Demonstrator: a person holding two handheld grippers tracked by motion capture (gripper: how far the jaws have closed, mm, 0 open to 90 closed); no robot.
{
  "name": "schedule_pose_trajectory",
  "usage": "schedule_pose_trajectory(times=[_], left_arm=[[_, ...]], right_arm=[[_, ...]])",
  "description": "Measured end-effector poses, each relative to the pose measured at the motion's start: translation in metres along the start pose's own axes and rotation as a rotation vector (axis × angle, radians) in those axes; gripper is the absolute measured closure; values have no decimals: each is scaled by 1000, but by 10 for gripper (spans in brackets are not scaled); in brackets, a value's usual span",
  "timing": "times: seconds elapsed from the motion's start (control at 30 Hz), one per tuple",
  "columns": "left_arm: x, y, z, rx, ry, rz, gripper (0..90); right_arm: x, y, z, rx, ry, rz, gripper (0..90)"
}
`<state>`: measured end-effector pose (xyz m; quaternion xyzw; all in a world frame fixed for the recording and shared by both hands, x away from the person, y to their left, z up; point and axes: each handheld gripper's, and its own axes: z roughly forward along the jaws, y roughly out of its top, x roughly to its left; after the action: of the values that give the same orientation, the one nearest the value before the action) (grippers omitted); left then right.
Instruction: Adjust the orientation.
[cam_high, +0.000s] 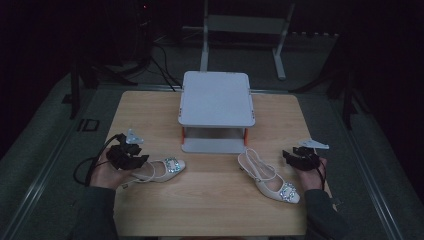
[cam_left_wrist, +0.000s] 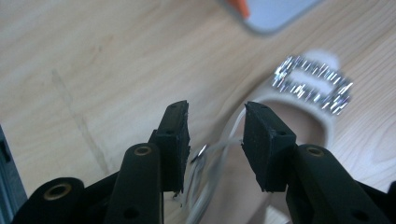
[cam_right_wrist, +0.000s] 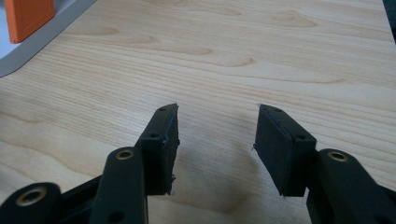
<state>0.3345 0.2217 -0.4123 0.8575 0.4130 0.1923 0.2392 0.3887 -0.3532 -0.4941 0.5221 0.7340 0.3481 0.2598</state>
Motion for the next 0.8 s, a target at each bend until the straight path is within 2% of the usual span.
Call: schedule_pose_trajectory(times=[0.07,0.17,0.2,0.23,0.33,0.37,0.47,0.5,0.53,0.57,0.67,0.73,0.77,0.8], left_arm=[[0,0,0,0,0,0,596],[-1,-6,11,58,-13,34,552],[-2,-6,16,90,6,50,536],[-2,-6,16,90,6,50,528],[-2,-4,28,136,18,61,497],[-2,-4,28,136,18,61,484],[-3,-2,38,176,22,71,484],[-3,-1,40,175,9,68,506],[-2,0,41,181,-1,64,609],[-1,1,42,182,-15,53,609],[1,3,42,194,-40,27,714],[2,3,42,193,-40,1,743],[2,3,42,192,-27,-12,757],[4,4,41,181,-17,-41,778]], right_arm=[[0,0,0,0,0,1,490],[1,0,0,0,0,-2,490],[1,0,0,2,0,-2,490],[1,0,1,4,0,-3,490],[1,0,1,6,1,-4,490],[1,0,1,6,1,-5,490],[1,0,1,7,1,-4,490],[1,0,1,7,1,-4,490],[1,0,1,6,2,-2,490],[1,0,1,6,2,-2,490],[1,-1,1,7,2,-1,490],[0,-1,2,8,1,0,490],[0,-1,2,9,0,-1,490],[0,-1,2,9,-1,0,491]])
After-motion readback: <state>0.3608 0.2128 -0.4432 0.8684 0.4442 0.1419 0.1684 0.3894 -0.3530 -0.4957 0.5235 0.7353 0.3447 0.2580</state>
